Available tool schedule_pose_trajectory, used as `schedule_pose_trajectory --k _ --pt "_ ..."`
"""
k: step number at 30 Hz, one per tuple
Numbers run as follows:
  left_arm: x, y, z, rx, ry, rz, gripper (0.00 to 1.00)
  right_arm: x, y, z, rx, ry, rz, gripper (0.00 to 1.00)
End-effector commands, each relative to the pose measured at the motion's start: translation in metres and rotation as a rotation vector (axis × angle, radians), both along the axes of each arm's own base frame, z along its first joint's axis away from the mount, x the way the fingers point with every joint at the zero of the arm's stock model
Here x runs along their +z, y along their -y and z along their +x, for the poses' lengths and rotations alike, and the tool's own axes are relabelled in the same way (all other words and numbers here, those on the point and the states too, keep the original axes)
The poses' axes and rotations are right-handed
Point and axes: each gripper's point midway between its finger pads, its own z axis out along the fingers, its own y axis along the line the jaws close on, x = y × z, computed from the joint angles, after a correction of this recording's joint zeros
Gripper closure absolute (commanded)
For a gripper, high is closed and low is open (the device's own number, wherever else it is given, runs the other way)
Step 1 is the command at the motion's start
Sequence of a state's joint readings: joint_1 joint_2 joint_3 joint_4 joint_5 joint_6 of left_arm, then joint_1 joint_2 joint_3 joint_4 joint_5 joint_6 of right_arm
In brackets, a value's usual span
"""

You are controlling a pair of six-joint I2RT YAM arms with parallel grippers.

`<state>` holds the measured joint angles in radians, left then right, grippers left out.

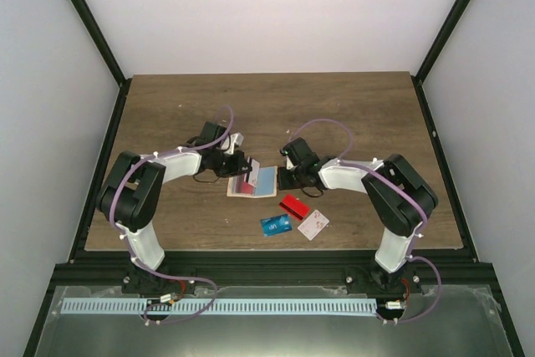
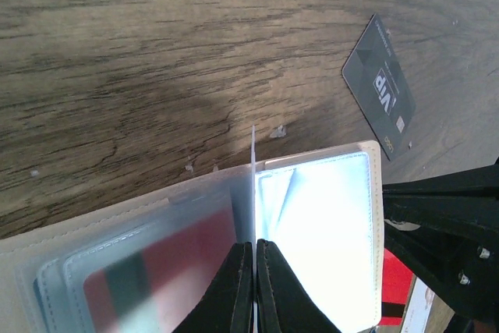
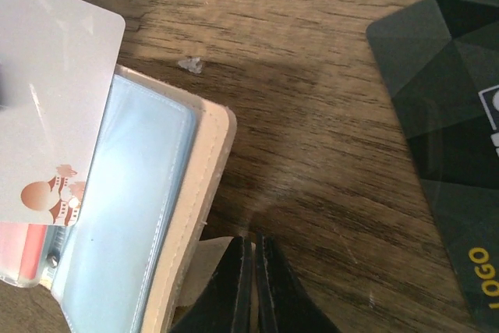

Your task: Put the credit cards into the card holder

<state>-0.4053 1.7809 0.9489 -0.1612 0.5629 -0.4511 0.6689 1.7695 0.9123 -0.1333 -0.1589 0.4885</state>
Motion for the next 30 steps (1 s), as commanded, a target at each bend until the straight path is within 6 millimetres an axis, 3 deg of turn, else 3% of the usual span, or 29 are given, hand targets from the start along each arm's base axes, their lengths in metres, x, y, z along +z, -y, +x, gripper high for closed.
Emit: schedule_pose_trajectory --k 1,6,14,30 --pt "0.012 0.002 0.0 -0.022 0.009 -0.012 0.96 -0.005 0.015 -0.01 -0.01 -0.022 -0.062 0.99" --pt "0.007 0.003 0.0 -0.02 -0.006 -0.014 0.96 -0.005 0.013 -0.008 -0.011 -0.022 -0.062 0.99" --pt "0.017 0.0 0.002 -0.018 0.011 -0.006 0.96 -0.008 0.014 -0.008 -0.013 -0.028 -0.065 0.99" --pt "0.0 -0.006 -0.006 -0.032 -0.033 0.002 0.96 -0.006 0.01 -0.004 -0.007 -0.027 -0.068 0.99"
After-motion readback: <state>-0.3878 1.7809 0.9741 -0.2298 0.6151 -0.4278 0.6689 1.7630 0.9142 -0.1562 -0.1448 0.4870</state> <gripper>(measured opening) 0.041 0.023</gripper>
